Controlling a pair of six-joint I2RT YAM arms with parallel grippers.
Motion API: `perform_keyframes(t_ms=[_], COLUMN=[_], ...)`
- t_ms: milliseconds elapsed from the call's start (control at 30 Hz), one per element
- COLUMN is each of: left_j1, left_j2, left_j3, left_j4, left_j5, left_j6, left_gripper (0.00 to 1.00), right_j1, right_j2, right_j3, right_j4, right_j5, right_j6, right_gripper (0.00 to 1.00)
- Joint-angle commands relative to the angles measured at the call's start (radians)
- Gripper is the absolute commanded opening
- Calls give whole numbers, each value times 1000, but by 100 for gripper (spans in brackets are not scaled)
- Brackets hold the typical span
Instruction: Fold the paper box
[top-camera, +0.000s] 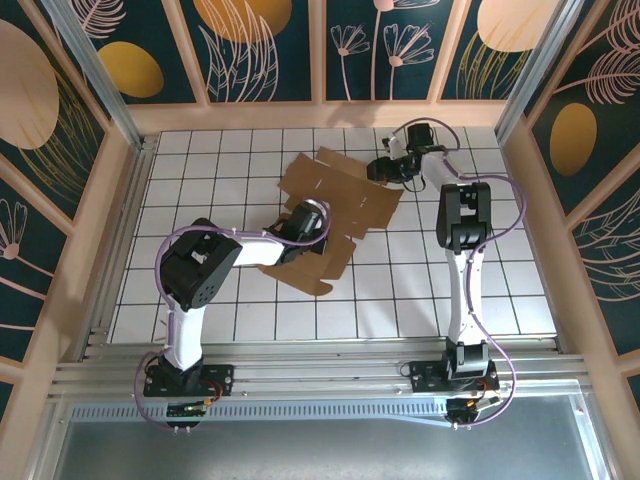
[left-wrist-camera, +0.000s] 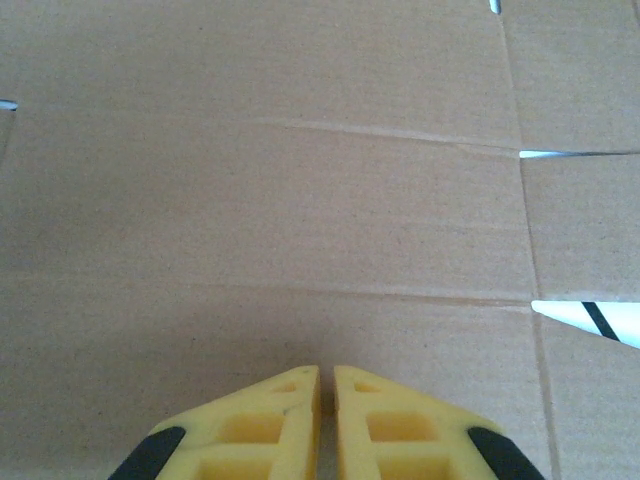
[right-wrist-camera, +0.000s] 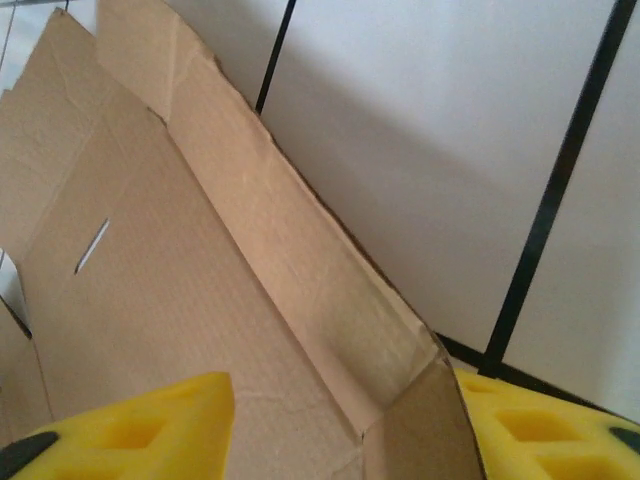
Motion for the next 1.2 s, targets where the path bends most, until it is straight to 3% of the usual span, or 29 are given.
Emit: perform_keyframes(t_ms=[0, 133, 233, 400, 600, 700, 833, 900, 1067, 1167], left_j1=[23, 36, 50, 72, 84, 83, 86, 88, 99, 116], left_j2=[68, 71, 76, 85, 64, -24, -194, -275, -439, -430], left_j3=[-11, 2, 14, 37, 49, 14, -63, -90, -207, -220], left_j4=[-140, -146, -144, -138, -129, -115, -131, -163, -259, -342], left_j5=[-40, -65, -81, -93, -75, -71, -100, -119, -83, -63], left_j6=[17, 6, -23, -75, -103, -119, -194, -248, -403, -469], left_gripper=[12, 13, 14, 22, 24, 35, 56, 61, 65, 57], right_j1=[3, 38, 87, 170, 273, 296, 340, 367, 433, 480], right_j2=[4, -83, -201, -403, -605, -662, -735, -761, -795, -796], right_j3=[46, 28, -71, -292, -568, -596, -637, -665, -715, -742], right_j4=[-70, -98, -47, 79, 289, 333, 404, 440, 513, 540], right_j5=[15, 103, 155, 308, 700, 824, 911, 947, 1043, 1077], right_j6=[-13, -36, -68, -85, -139, -160, -227, -261, -340, -391], right_gripper=[38, 17, 11, 10, 5, 5, 5, 5, 5, 5])
